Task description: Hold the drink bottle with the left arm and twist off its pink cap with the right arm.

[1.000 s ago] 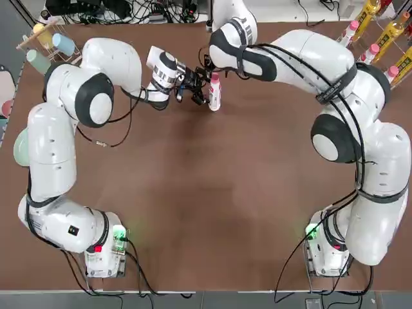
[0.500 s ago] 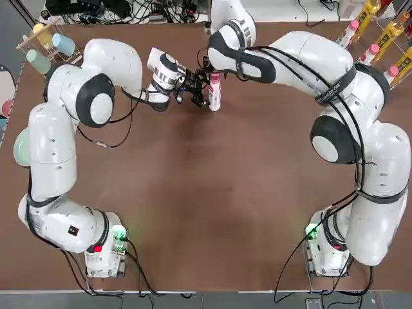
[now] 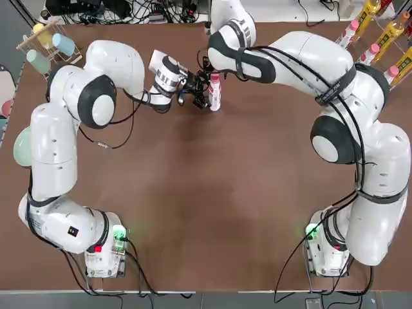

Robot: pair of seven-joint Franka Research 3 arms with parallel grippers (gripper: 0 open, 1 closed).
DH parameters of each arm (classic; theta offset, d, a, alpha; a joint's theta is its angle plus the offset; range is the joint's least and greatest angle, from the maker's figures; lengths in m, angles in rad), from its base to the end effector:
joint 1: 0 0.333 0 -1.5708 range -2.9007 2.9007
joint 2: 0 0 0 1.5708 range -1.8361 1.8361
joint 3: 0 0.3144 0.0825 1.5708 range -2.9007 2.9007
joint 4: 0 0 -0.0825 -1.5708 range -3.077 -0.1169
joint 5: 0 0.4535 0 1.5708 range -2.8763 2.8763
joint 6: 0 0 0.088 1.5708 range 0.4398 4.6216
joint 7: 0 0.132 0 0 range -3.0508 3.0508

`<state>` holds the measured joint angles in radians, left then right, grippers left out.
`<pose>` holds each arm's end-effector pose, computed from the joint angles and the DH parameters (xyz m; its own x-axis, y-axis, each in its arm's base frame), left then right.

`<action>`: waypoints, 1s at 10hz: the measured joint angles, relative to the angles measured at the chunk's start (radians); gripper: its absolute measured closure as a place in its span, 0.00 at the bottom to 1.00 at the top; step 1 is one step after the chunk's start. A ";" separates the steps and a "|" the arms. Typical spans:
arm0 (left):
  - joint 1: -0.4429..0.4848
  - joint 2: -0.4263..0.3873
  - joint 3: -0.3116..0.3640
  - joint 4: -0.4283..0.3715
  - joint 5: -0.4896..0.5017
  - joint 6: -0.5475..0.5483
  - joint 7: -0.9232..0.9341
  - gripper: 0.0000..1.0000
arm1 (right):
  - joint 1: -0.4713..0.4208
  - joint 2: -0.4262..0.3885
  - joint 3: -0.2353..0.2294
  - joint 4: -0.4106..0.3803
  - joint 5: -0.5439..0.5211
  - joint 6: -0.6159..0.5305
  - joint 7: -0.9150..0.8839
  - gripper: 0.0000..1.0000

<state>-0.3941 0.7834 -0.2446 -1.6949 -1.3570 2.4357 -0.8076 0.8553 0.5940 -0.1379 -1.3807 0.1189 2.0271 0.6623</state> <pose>0.5751 -0.4415 0.0822 0.1350 0.5478 -0.8257 0.9870 -0.1476 0.0634 0.5763 0.5387 0.3211 0.9992 0.0306 0.0255 0.0321 -0.9976 -0.0612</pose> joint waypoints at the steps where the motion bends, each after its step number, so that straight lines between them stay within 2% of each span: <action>1: 0.000 0.000 0.000 0.000 -0.001 0.000 0.000 0.00 | 0.000 0.000 -0.001 0.000 0.000 0.000 0.018 0.20; 8: -0.023 0.022 -0.001 0.021 -0.005 0.000 0.000 0.01 | -0.005 -0.003 -0.008 0.015 0.000 0.001 0.094 0.22; 9: -0.023 0.026 0.000 0.023 -0.005 0.001 0.000 0.03 | -0.005 -0.003 -0.007 0.018 0.003 0.001 0.097 0.22; 10: -0.022 0.028 0.002 0.025 -0.005 0.002 0.000 0.09 | -0.005 -0.003 -0.007 0.021 0.005 0.001 0.107 0.24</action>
<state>-0.4159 0.8112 -0.2426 -1.6698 -1.3618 2.4375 -0.8075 0.8498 0.5913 -0.1451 -1.3599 0.1243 2.0279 0.7691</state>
